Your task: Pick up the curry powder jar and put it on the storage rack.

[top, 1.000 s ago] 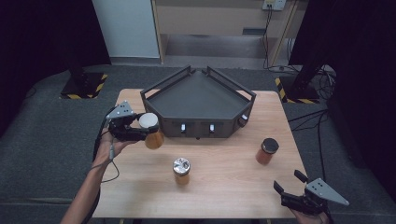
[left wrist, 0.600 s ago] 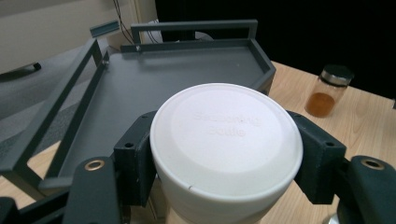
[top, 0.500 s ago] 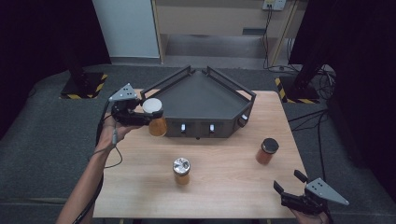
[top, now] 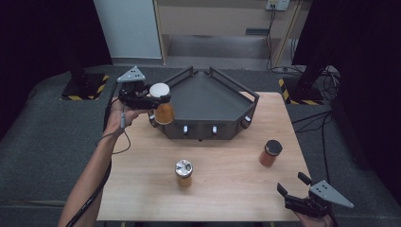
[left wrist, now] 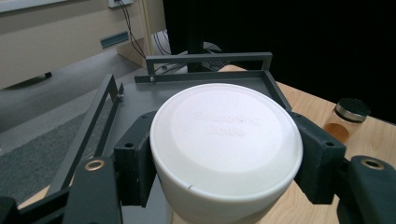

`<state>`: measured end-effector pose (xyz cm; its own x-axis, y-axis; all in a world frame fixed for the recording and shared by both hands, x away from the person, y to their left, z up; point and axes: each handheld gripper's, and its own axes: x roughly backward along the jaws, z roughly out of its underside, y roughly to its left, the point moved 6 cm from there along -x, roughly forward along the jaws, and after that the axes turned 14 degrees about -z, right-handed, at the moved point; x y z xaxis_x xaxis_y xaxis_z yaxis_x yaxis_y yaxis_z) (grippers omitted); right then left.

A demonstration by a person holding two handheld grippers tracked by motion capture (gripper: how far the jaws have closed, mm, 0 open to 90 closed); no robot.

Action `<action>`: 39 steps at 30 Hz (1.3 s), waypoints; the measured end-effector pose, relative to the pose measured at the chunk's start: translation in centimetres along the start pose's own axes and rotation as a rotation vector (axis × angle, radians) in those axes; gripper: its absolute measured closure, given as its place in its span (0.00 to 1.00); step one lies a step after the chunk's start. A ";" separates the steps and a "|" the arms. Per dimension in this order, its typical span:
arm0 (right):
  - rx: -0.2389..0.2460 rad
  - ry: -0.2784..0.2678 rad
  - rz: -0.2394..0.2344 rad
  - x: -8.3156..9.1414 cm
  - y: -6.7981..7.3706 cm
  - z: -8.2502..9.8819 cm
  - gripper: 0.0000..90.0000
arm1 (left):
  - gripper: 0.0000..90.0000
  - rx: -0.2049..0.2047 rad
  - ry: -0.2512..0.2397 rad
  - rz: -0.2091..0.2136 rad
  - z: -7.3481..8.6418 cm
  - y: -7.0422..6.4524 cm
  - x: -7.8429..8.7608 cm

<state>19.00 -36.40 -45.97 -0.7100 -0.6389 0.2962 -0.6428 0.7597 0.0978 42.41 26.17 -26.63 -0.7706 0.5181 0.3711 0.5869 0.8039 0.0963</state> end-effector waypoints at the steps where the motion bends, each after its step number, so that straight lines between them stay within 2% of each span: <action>1: -0.001 0.000 0.000 0.0 0.0 0.0 0.11 | 0.37 0.004 -0.003 0.000 -0.1 0.0 -0.2; 9: 0.000 -0.003 -0.002 0.0 0.0 0.0 0.11 | 0.37 0.026 0.006 -0.018 -0.7 -0.2 -2.1; 12: 0.000 -0.003 -0.002 0.0 0.0 0.0 0.11 | 0.37 0.022 0.009 -0.043 -0.9 -0.5 -2.9; 20: -0.004 -0.006 -0.003 0.1 -0.1 0.1 0.11 | 0.37 0.068 0.004 -0.113 -1.3 -0.7 -4.7; 26: -0.006 -0.008 -0.004 0.1 -0.1 0.1 0.11 | 0.37 0.069 0.022 -0.156 -1.2 -0.6 -6.0; 32: -0.009 -0.009 -0.004 0.1 -0.1 0.1 0.11 | 0.37 0.103 0.022 -0.195 -0.5 -0.1 -6.8; 39: -0.012 -0.008 -0.003 0.1 -0.1 0.1 0.11 | 0.37 0.108 0.032 -0.213 0.3 0.1 -7.4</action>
<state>18.93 -36.55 -45.99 -0.7102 -0.6423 0.2882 -0.6416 0.7590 0.1104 48.12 22.47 -29.62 -0.8649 0.3255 0.3822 0.3808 0.9214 0.0771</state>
